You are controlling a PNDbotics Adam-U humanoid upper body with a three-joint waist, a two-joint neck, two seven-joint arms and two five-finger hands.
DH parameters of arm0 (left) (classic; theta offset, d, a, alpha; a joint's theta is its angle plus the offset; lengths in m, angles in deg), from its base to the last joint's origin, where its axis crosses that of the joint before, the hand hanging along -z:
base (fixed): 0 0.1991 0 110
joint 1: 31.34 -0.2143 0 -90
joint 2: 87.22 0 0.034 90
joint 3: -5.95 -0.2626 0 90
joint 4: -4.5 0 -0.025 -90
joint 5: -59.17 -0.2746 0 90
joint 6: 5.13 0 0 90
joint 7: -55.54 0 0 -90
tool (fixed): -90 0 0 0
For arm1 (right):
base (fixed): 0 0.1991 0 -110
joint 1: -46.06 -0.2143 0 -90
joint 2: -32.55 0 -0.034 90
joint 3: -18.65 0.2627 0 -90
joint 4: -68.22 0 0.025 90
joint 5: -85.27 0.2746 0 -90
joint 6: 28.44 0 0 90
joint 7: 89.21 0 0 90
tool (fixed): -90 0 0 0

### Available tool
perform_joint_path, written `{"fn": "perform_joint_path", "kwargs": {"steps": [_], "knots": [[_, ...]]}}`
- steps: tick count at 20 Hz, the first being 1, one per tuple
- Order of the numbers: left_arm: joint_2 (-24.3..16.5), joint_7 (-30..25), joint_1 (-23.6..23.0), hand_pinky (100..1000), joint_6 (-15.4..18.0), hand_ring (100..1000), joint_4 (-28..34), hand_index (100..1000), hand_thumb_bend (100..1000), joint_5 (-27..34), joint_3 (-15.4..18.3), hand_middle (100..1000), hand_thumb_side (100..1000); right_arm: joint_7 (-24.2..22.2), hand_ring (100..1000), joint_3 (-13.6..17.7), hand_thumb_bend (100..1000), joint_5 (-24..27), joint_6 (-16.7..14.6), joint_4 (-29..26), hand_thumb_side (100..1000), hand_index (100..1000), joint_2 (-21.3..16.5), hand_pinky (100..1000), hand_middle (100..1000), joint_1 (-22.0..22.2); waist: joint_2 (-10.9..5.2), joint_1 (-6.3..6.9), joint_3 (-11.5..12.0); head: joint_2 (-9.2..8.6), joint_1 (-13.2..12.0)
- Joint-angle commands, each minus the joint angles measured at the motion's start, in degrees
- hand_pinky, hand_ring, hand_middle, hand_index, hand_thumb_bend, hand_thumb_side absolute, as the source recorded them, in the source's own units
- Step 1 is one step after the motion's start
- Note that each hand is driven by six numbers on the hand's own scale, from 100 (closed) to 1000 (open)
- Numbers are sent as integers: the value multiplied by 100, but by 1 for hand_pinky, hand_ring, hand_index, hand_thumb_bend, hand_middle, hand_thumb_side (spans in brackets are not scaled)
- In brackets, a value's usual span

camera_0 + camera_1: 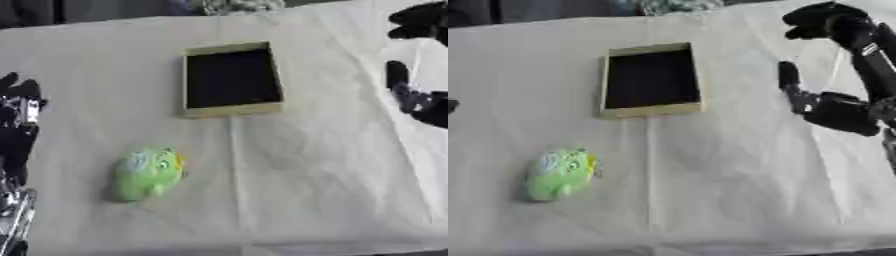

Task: Pick up objects on the table and place them in the box.

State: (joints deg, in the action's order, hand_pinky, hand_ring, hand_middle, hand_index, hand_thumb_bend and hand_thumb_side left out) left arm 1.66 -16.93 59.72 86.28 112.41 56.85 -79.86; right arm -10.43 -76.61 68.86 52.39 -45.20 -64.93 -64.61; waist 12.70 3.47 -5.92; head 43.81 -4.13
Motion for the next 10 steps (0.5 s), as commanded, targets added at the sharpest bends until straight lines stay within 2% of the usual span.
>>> {"fn": "perform_joint_path", "kwargs": {"steps": [1, 5, 10], "knots": [[-508, -283, -19, 772, -101, 663, 299, 898, 585, -285, -119, 716, 579, -17, 750, 64, 100, -27, 2, -74, 108, 841, -82, 794, 783, -73, -96, 6, -9, 24, -10], [-1047, -623, -45, 785, -394, 686, 580, 918, 685, -625, -398, 736, 558, -20, 750, 59, 100, -31, 0, -68, 108, 842, -107, 794, 783, -73, -110, 36, -28, 26, -16], [-1750, -1056, 131, 801, -713, 722, 665, 940, 712, -1058, -944, 765, 539, -29, 750, 39, 100, -30, -4, -62, 111, 842, -145, 794, 784, -76, -133, 89, -49, 31, -30]]}}
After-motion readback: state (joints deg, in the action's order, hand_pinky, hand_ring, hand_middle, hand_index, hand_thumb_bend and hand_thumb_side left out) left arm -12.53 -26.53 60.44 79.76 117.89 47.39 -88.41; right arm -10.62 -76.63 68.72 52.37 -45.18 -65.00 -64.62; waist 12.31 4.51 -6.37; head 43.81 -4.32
